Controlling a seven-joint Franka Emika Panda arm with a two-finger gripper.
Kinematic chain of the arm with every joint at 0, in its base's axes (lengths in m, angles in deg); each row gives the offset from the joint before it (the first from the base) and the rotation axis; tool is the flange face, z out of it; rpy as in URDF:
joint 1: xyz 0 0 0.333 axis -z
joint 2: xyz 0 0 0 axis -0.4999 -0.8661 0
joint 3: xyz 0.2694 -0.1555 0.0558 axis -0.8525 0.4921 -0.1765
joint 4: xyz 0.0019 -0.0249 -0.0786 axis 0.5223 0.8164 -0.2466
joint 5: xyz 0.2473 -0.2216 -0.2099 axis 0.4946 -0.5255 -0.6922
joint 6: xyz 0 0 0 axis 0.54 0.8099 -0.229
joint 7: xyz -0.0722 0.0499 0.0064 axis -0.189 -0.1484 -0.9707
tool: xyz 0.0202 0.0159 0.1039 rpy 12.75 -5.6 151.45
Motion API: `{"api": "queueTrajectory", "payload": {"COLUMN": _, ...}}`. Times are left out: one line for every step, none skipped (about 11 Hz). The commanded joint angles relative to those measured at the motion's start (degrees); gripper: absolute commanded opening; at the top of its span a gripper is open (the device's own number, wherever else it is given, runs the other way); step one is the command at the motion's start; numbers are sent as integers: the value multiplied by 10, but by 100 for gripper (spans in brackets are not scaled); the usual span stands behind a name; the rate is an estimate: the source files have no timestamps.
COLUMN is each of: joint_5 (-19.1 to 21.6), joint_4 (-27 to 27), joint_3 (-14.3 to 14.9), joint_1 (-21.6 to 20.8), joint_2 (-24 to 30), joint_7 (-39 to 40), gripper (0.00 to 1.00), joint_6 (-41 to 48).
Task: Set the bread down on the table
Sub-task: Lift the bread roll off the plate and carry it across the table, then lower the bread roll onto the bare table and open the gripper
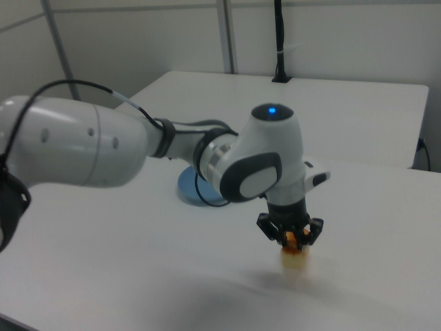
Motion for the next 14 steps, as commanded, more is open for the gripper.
{"api": "queueTrajectory", "payload": {"joint_5": 12, "joint_4": 11, "joint_3": -1, "joint_1": -4, "joint_2": -22, "joint_7": 34, "gripper": 31, "joint_6": -40}}
{"api": "queueTrajectory", "payload": {"joint_5": 12, "joint_4": 11, "joint_3": -1, "joint_1": -4, "joint_2": -25, "joint_7": 45, "gripper": 31, "joint_6": -41}}
{"api": "queueTrajectory", "payload": {"joint_5": 11, "joint_4": 10, "joint_3": 0, "joint_1": -4, "joint_2": -27, "joint_7": 49, "gripper": 32, "joint_6": -41}}
{"api": "queueTrajectory", "payload": {"joint_5": 8, "joint_4": 9, "joint_3": 0, "joint_1": -3, "joint_2": -27, "joint_7": 49, "gripper": 67, "joint_6": -40}}
{"api": "queueTrajectory", "payload": {"joint_5": 8, "joint_4": 7, "joint_3": 0, "joint_1": -3, "joint_2": -26, "joint_7": 39, "gripper": 100, "joint_6": -38}}
{"api": "queueTrajectory", "payload": {"joint_5": 9, "joint_4": 6, "joint_3": 0, "joint_1": -2, "joint_2": -22, "joint_7": 38, "gripper": 100, "joint_6": -34}}
{"api": "queueTrajectory", "payload": {"joint_5": 11, "joint_4": 7, "joint_3": 0, "joint_1": -2, "joint_2": -15, "joint_7": 37, "gripper": 100, "joint_6": -27}}
{"api": "queueTrajectory", "payload": {"joint_5": 13, "joint_4": 6, "joint_3": 1, "joint_1": -1, "joint_2": -2, "joint_7": 26, "gripper": 100, "joint_6": -3}}
{"api": "queueTrajectory", "payload": {"joint_5": 14, "joint_4": 5, "joint_3": 2, "joint_1": 5, "joint_2": 17, "joint_7": 2, "gripper": 100, "joint_6": 29}}
{"api": "queueTrajectory", "payload": {"joint_5": 26, "joint_4": 2, "joint_3": 2, "joint_1": 6, "joint_2": 43, "joint_7": -34, "gripper": 100, "joint_6": 65}}
{"api": "queueTrajectory", "payload": {"joint_5": 46, "joint_4": -8, "joint_3": 2, "joint_1": 6, "joint_2": 69, "joint_7": -83, "gripper": 100, "joint_6": 114}}
{"api": "queueTrajectory", "payload": {"joint_5": 66, "joint_4": -25, "joint_3": 2, "joint_1": 6, "joint_2": 95, "joint_7": -139, "gripper": 100, "joint_6": 167}}
{"api": "queueTrajectory", "payload": {"joint_5": 79, "joint_4": -47, "joint_3": 0, "joint_1": 3, "joint_2": 116, "joint_7": -205, "gripper": 100, "joint_6": 213}}
{"api": "queueTrajectory", "payload": {"joint_5": 88, "joint_4": -64, "joint_3": -1, "joint_1": -7, "joint_2": 134, "joint_7": -284, "gripper": 100, "joint_6": 237}}
